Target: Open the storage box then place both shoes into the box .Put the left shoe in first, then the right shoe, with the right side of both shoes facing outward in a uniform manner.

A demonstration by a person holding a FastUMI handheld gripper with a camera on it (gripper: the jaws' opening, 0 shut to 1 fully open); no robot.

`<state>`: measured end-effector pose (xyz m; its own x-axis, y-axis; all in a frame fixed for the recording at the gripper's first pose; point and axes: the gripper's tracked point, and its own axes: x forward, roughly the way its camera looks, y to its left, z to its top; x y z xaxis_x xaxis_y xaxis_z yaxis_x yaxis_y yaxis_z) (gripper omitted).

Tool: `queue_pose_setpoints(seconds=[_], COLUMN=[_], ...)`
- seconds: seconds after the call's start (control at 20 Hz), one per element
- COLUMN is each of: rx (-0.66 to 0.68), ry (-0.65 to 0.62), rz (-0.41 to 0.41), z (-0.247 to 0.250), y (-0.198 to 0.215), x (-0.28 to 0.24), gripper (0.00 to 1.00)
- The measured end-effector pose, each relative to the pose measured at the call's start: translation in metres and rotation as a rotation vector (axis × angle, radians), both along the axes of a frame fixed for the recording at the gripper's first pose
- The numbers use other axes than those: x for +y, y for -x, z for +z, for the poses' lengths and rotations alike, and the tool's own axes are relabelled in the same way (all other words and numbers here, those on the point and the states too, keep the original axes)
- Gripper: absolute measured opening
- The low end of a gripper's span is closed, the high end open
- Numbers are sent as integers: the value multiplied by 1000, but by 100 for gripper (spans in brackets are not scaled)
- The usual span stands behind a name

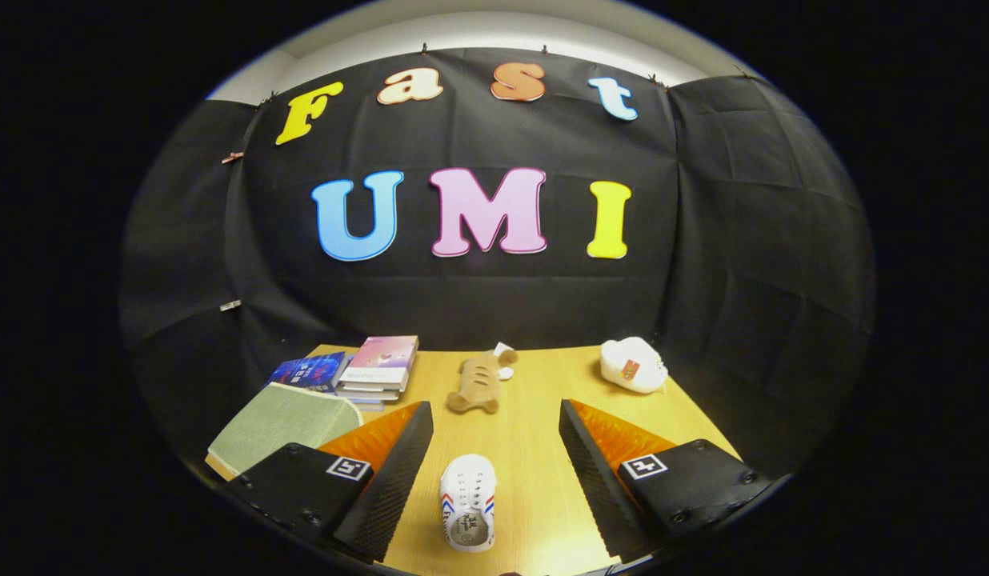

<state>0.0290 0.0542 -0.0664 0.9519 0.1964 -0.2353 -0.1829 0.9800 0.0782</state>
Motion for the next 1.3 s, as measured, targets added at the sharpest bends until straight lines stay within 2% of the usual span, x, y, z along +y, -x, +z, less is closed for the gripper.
queue_pose_setpoints(seconds=[0.15, 0.35, 0.55, 0.75, 0.95, 1.15, 1.3], rx=[131, 344, 467, 604, 722, 813, 923], ry=[-98, -250, -345, -518, -596, -616, -738], rz=[126, 308, 464, 667, 831, 870, 911], z=[-27, -67, -95, -108, -132, -169, -167], y=[1, 13, 33, 58, 73, 68, 73], x=[30, 75, 114, 167, 207, 223, 227], gripper=[100, 98, 98, 98, 98, 98, 98])
